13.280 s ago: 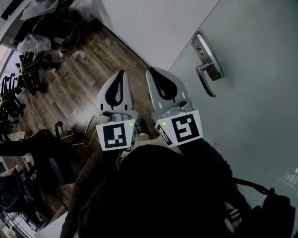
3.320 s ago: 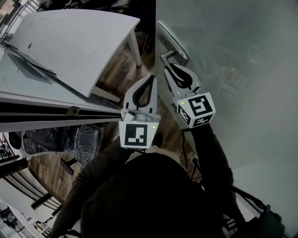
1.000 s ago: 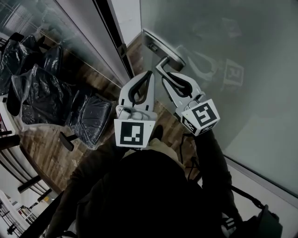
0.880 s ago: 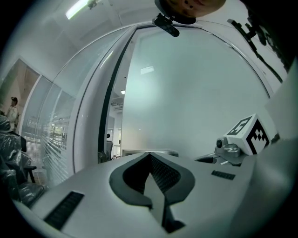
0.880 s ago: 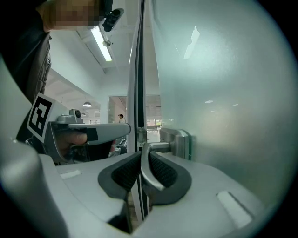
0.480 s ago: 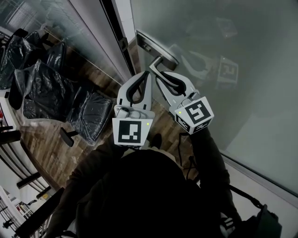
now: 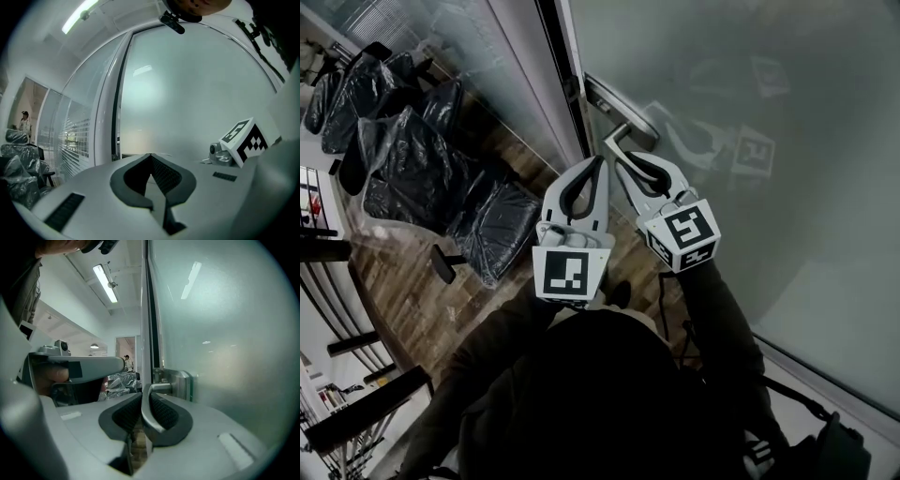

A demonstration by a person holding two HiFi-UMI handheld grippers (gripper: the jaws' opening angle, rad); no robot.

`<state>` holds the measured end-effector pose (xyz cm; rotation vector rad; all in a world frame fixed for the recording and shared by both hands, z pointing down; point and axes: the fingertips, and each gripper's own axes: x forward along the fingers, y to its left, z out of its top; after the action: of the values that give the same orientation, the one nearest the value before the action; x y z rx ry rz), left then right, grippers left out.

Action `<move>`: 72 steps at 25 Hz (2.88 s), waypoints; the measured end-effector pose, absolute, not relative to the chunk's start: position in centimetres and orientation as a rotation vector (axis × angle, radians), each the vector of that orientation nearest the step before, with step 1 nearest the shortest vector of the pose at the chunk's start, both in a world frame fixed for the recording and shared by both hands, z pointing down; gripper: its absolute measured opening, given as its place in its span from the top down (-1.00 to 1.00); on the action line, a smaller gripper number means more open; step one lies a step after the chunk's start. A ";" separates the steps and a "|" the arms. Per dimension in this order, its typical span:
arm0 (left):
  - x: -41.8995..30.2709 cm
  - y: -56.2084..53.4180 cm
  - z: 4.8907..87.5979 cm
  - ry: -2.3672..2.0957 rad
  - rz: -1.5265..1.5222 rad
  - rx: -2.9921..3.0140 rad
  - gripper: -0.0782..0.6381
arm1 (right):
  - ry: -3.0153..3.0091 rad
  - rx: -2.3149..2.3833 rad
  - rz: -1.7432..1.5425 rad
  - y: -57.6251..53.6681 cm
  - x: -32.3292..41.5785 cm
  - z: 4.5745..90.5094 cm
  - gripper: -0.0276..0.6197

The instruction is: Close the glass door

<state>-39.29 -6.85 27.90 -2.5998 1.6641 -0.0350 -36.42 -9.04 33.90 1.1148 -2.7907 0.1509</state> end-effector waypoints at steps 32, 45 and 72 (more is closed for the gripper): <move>-40.4 -5.9 27.2 1.632 -0.044 -2.582 0.79 | -2.815 1.038 0.132 -6.7 -38.3 34.1 0.74; -40.0 -5.7 26.1 1.647 -0.031 -2.576 0.79 | -2.811 1.029 0.127 -6.1 -38.3 33.3 0.74; -43.7 -4.8 24.6 1.689 0.011 -2.523 0.79 | -2.833 0.997 -0.106 -4.7 -37.1 27.7 0.82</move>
<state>-43.70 -4.82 24.62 -2.5231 1.6890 0.0109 -37.12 -4.72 27.69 0.9971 -2.8327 -0.1058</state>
